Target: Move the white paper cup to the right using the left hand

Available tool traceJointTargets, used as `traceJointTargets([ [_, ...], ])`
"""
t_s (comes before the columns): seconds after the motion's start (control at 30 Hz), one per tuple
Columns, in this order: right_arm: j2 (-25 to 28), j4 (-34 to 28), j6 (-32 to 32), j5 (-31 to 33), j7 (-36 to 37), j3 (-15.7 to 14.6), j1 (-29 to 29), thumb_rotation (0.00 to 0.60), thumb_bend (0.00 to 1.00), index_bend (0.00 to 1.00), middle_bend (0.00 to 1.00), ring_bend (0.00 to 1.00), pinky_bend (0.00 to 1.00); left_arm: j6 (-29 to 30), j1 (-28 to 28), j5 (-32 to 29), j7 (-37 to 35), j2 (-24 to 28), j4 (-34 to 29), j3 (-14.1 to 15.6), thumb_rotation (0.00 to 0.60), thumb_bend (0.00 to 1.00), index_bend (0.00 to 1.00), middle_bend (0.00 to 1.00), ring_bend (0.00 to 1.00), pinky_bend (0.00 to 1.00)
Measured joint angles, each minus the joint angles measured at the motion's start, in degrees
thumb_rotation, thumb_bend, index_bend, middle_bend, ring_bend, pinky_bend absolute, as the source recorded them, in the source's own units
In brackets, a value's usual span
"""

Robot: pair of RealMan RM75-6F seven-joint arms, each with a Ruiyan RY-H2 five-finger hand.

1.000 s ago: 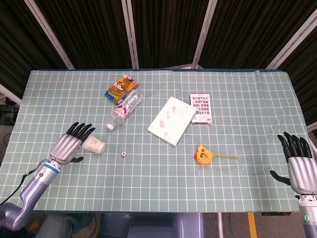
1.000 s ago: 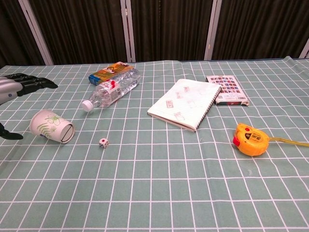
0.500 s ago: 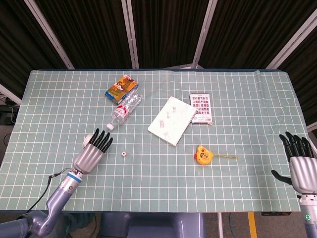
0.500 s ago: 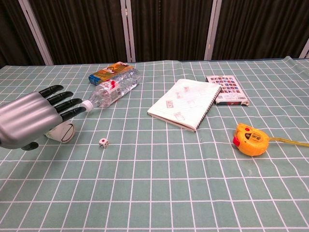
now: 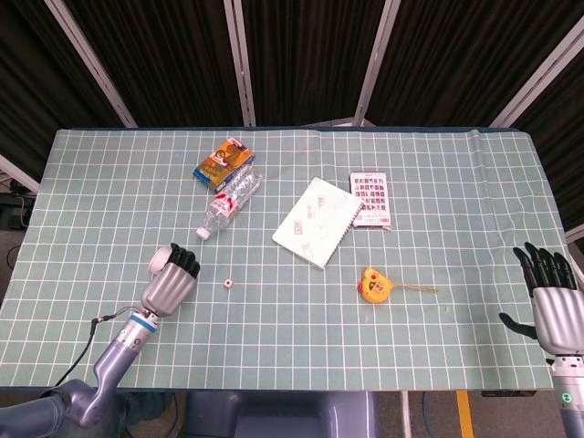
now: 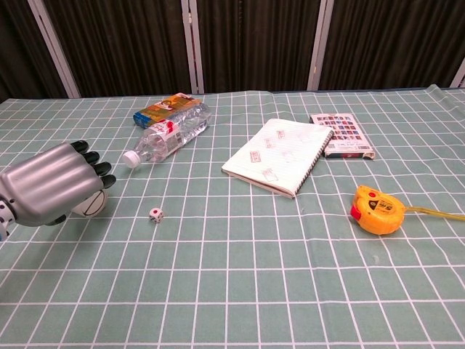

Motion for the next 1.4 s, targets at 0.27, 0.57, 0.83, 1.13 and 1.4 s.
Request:
traceJointTargets([
  [0.27, 0.06, -0.14, 0.07, -0.08, 0.13, -0.07, -0.03, 0.6, 0.0, 0.0, 0.0, 0.0, 0.0, 3.23, -0.28, 2.93, -7.22, -2.37, 6.18, 0.58, 0.6, 0.0, 0.55, 0.46, 0.45, 0.39],
  [0.57, 0.16, -0.33, 0.08, -0.19, 0.21, -0.14, -0.03, 0.6, 0.0, 0.0, 0.0, 0.0, 0.0, 6.8, 0.46, 1.31, -21.21, -0.45, 2.04, -2.33, 0.6, 0.0, 0.54, 0.45, 0.43, 0.39],
  [0.83, 0.16, -0.72, 0.09, -0.56, -0.03, -0.32, 0.02, 0.6, 0.0, 0.0, 0.0, 0.0, 0.0, 7.35, 1.34, -3.4, -53.42, 3.62, -8.67, -7.46, 0.6, 0.0, 0.51, 0.41, 0.4, 0.36],
  [1.13, 0.14, -0.69, -0.11, -0.31, -0.14, -0.35, 0.05, 0.6, 0.0, 0.0, 0.0, 0.0, 0.0, 0.43, 1.05, -8.37, -90.63, 5.52, -14.51, -10.28, 0.6, 0.0, 0.48, 0.37, 0.34, 0.33],
  [1.4, 0.36, -0.67, -0.12, -0.15, 0.49, -0.32, -0.04, 0.6, 0.0, 0.0, 0.0, 0.0, 0.0, -7.33, -0.52, -11.19, -102.5, 1.65, -9.68, -10.52, 0.6, 0.0, 0.48, 0.36, 0.34, 0.33],
])
